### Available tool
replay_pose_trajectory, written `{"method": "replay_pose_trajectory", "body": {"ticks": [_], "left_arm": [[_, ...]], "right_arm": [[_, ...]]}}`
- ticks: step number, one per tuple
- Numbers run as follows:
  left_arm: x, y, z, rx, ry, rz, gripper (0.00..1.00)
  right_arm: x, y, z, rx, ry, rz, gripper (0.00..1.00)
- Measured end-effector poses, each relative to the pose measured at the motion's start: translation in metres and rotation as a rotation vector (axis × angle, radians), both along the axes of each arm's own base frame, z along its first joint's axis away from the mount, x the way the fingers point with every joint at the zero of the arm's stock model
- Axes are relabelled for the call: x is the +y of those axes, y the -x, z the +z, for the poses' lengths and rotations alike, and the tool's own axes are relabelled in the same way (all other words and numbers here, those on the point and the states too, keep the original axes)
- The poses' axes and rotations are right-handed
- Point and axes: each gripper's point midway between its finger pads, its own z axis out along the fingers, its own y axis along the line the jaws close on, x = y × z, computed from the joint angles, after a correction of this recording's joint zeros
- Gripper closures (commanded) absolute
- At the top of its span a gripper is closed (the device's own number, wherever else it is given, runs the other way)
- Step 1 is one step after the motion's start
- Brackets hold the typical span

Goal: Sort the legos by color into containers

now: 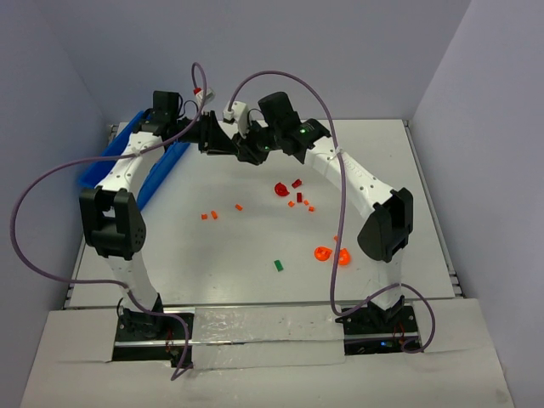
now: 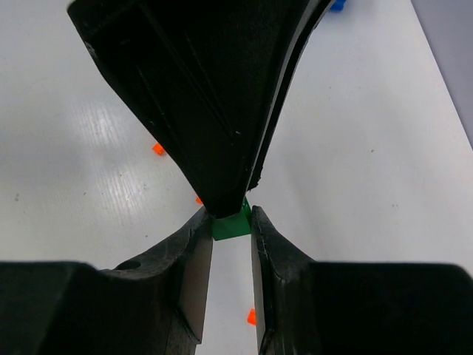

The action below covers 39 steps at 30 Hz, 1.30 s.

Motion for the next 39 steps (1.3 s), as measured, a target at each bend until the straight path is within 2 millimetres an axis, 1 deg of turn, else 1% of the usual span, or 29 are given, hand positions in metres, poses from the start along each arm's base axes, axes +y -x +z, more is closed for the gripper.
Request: {"method": "replay_pose_trajectory", "body": {"ticks": [4,5,6,7,8,9,10,11,13,14,16,18,20,22,23,25,28,30,31,32,34,36,39], "left_arm": [[0.000,-0.001,-0.003,0.010,-0.002,0.002,0.75],[0.000,-0.001,-0.003,0.012,-0.003,0.003,0.79],[0.000,-0.001,-0.003,0.013,-0.003,0.004,0.87],[0.000,-0.001,-0.003,0.013,-0.004,0.005,0.92],[0.000,-0.001,-0.003,0.014,-0.005,0.006,0.99],[0.000,-0.001,-0.003,0.015,-0.005,0.007,1.00],[0.000,-0.002,-0.003,0.016,-0.004,0.007,1.00],[0.001,-0.002,-0.003,0.017,-0.004,0.010,1.00],[0.005,-0.005,-0.003,0.018,-0.001,0.021,1.00],[0.008,-0.008,-0.004,0.016,0.000,0.031,1.00],[0.021,-0.015,-0.006,0.017,-0.002,0.064,1.00],[0.043,-0.027,-0.009,0.002,-0.017,0.123,1.00],[0.076,-0.044,-0.013,-0.035,-0.054,0.208,1.00],[0.121,-0.064,-0.017,-0.085,-0.123,0.326,1.00],[0.139,-0.072,-0.019,-0.106,-0.159,0.375,1.00],[0.196,-0.088,-0.023,-0.146,-0.251,0.517,1.00],[0.267,-0.097,-0.033,-0.170,-0.387,0.679,1.00],[0.305,-0.099,-0.041,-0.169,-0.469,0.757,1.00],[0.322,-0.101,-0.045,-0.175,-0.511,0.785,1.00],[0.333,-0.103,-0.050,-0.179,-0.548,0.802,1.00],[0.345,-0.106,-0.065,-0.172,-0.610,0.812,1.00],[0.349,-0.107,-0.081,-0.152,-0.656,0.804,1.00],[0.353,-0.109,-0.104,-0.121,-0.712,0.790,0.96]], "right_arm": [[-0.001,-0.001,0.000,-0.005,0.006,-0.013,0.74],[-0.001,-0.002,0.000,-0.006,0.007,-0.016,0.73],[-0.001,-0.002,0.000,-0.007,0.009,-0.018,0.70],[-0.002,-0.003,0.000,-0.008,0.010,-0.020,0.65],[-0.002,-0.003,0.000,-0.009,0.011,-0.021,0.58],[-0.002,-0.003,0.000,-0.009,0.012,-0.024,0.44],[-0.002,-0.003,0.000,-0.010,0.013,-0.026,0.33],[-0.002,-0.003,0.000,-0.007,0.012,-0.031,0.26],[-0.002,-0.004,-0.001,-0.007,0.014,-0.039,0.04],[-0.002,-0.004,-0.001,-0.010,0.016,-0.040,0.00],[-0.004,-0.005,-0.004,-0.014,0.019,-0.046,0.00],[-0.008,-0.003,-0.011,-0.005,0.030,-0.051,0.00],[-0.015,0.001,-0.022,0.016,0.047,-0.057,0.00],[-0.022,0.005,-0.031,0.036,0.061,-0.063,0.00],[-0.026,0.005,-0.034,0.044,0.066,-0.068,0.00],[-0.035,0.002,-0.039,0.057,0.070,-0.087,0.00],[-0.053,-0.002,-0.047,0.082,0.079,-0.126,0.00],[-0.063,-0.005,-0.052,0.095,0.085,-0.149,0.00],[-0.068,-0.006,-0.056,0.102,0.090,-0.159,0.00],[-0.072,-0.008,-0.059,0.108,0.094,-0.169,0.00],[-0.080,-0.011,-0.064,0.119,0.102,-0.186,0.00],[-0.086,-0.013,-0.067,0.126,0.107,-0.200,0.00],[-0.093,-0.017,-0.070,0.131,0.111,-0.218,0.00]]}}
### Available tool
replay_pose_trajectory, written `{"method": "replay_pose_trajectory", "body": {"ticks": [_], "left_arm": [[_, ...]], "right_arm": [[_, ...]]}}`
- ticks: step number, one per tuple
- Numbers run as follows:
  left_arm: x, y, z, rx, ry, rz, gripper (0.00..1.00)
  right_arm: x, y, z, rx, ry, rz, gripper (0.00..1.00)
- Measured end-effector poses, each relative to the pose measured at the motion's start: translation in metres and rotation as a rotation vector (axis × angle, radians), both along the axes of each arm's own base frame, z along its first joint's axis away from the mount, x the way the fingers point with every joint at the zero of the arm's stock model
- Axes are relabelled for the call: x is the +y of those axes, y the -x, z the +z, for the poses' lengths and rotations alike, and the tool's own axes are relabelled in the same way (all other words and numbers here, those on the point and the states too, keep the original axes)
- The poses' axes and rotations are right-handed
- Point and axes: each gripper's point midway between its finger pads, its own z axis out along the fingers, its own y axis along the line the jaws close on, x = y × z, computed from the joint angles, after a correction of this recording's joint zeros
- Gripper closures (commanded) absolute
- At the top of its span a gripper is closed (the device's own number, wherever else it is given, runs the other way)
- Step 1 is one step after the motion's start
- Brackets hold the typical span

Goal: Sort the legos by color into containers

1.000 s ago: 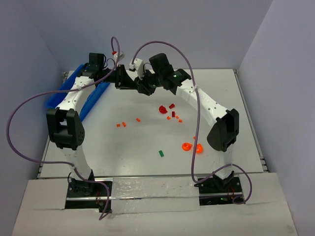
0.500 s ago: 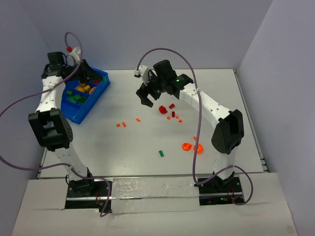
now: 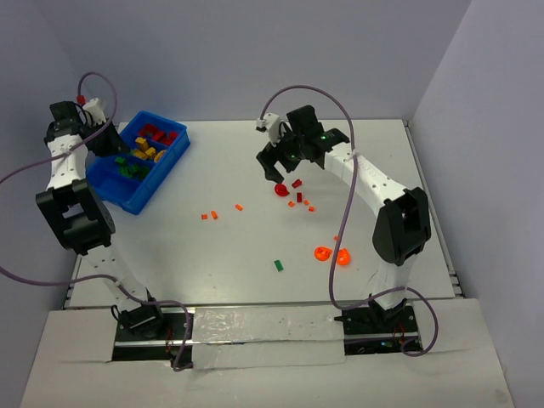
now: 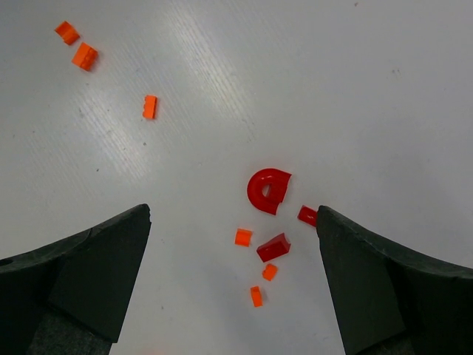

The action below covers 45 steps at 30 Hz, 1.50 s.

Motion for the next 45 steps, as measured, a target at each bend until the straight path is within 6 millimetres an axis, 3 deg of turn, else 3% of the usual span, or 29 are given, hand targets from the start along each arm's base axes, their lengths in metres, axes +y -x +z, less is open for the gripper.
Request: {"method": "replay_pose_trajectory", "body": {"ticks": [8,13,17,23,25,28,32,34,36,40,45], "left_arm": [[0.013,0.002,-0.054,0.124,-0.043,0.024,0.76],[0.017,0.003,-0.067,0.157,-0.060,0.025,0.47],[0.018,0.003,-0.068,0.160,-0.068,0.022,0.38],[0.014,0.004,-0.066,0.151,-0.062,-0.015,0.37],[0.009,0.003,-0.059,0.126,-0.055,-0.049,0.38],[-0.007,0.005,-0.032,0.057,-0.050,-0.138,0.38],[-0.052,0.020,0.023,-0.073,-0.098,-0.366,0.39],[-0.091,0.034,0.047,-0.155,-0.149,-0.547,0.39],[-0.140,0.062,0.056,-0.189,-0.153,-0.733,0.41],[-0.238,0.136,0.037,-0.229,-0.097,-1.130,0.43],[-0.311,0.222,0.001,-0.235,-0.022,-1.499,0.46]], "right_arm": [[-0.019,-0.007,-0.007,0.021,0.012,-0.040,0.00],[-0.031,-0.011,-0.009,0.030,0.015,-0.066,0.00],[-0.042,-0.014,-0.011,0.047,0.017,-0.088,0.00],[-0.062,-0.021,-0.013,0.067,0.013,-0.131,0.00],[-0.069,-0.021,-0.016,0.077,0.010,-0.145,0.00],[-0.082,-0.017,-0.024,0.108,0.008,-0.173,0.00],[-0.098,-0.004,-0.035,0.161,0.000,-0.203,0.00],[-0.105,0.005,-0.038,0.176,-0.003,-0.214,0.00],[-0.112,0.020,-0.042,0.204,0.000,-0.221,0.00],[-0.130,0.043,-0.042,0.230,-0.014,-0.256,0.00],[-0.163,0.050,-0.035,0.271,-0.082,-0.378,0.00]]}}
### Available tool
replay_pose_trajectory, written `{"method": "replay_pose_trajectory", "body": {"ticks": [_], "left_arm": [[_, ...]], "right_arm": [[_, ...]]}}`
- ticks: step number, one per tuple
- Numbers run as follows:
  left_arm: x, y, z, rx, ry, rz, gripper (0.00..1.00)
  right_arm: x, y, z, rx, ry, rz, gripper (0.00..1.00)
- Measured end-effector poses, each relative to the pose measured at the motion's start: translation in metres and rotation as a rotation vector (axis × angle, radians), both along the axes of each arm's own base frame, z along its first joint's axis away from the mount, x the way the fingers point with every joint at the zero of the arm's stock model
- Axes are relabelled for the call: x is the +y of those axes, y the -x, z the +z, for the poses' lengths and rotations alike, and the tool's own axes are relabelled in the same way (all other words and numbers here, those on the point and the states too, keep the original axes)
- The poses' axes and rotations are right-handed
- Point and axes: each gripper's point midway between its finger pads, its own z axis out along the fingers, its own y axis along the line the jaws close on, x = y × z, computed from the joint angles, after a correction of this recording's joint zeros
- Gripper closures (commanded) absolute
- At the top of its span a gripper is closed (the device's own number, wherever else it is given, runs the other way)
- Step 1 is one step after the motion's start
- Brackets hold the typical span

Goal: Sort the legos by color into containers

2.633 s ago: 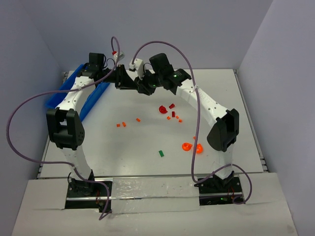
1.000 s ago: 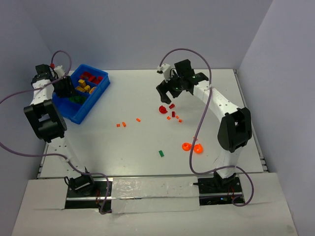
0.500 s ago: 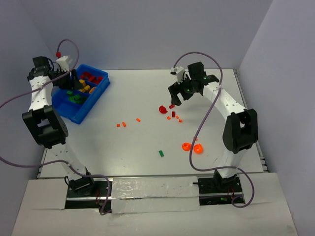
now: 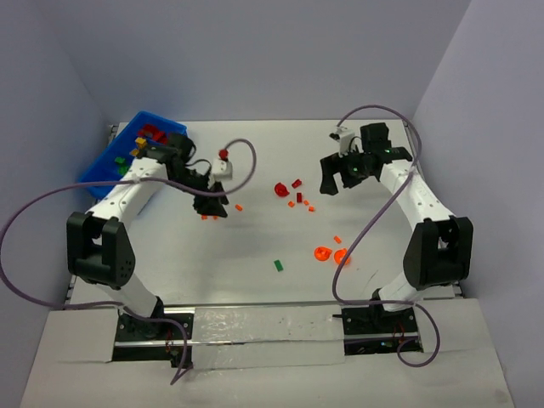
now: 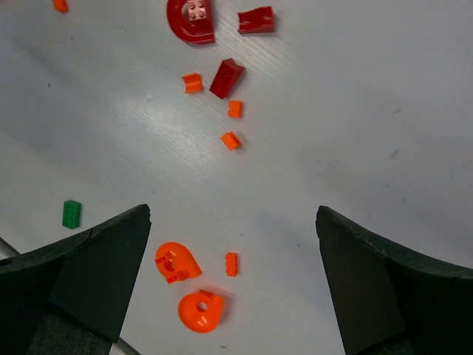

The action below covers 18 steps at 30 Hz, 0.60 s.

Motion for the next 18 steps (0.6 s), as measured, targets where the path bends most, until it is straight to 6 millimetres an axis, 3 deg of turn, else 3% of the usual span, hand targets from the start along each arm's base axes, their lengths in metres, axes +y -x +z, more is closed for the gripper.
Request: {"method": "replay_pose_trajectory", "body": {"ticks": [4,9,13,18], "left_arm": [[-0.040,0.045,-0.011,-0.076,0.011,-0.262,0.44],[-0.079,0.090,-0.021,-0.142,0.016,-0.504,0.43],[-0.093,0.103,-0.041,-0.163,0.003,-0.588,0.45],[-0.108,0.105,-0.072,-0.194,-0.032,-0.649,0.47]], "right_arm": [[-0.025,0.001,-0.005,0.027,-0.038,-0.101,0.00],[-0.025,0.004,-0.015,0.062,-0.081,-0.139,0.00],[-0.025,0.003,-0.015,0.063,-0.090,-0.151,0.00],[-0.025,-0.001,-0.008,0.049,-0.093,-0.153,0.00]]}}
